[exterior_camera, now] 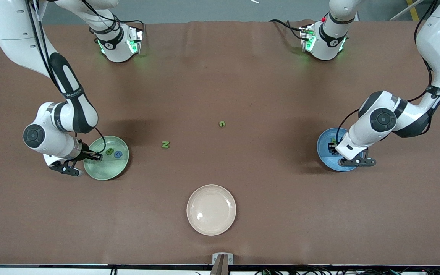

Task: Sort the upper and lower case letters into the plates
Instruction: 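Drop the Q on the green plate while the left gripper drops the m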

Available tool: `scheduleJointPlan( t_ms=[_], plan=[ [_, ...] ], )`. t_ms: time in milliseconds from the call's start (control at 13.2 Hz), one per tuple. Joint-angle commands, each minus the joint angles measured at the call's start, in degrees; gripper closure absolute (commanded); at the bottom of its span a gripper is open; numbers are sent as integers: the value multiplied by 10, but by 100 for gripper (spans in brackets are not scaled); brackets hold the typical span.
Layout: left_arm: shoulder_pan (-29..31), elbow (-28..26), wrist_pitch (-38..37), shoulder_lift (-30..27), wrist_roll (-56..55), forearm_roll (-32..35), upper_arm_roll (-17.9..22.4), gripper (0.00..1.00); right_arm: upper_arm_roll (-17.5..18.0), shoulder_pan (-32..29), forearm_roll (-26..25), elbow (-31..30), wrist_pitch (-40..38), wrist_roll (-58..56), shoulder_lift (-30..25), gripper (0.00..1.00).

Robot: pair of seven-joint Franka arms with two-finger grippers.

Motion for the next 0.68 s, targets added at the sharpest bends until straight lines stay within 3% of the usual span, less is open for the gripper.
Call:
scheduleJointPlan(
  t_ms=[0, 303, 607],
  plan=[
    [6, -2, 9, 4, 13, 27, 13, 87, 12, -16, -2, -5, 4, -8, -4, 0],
    [1, 7, 9, 18, 27, 46, 33, 87, 16, 4, 5, 12, -60, 22, -24, 0],
    [-2, 20, 9, 33, 27, 59, 34, 87, 16, 82, 6, 32, -117, 172, -45, 0]
  ],
)
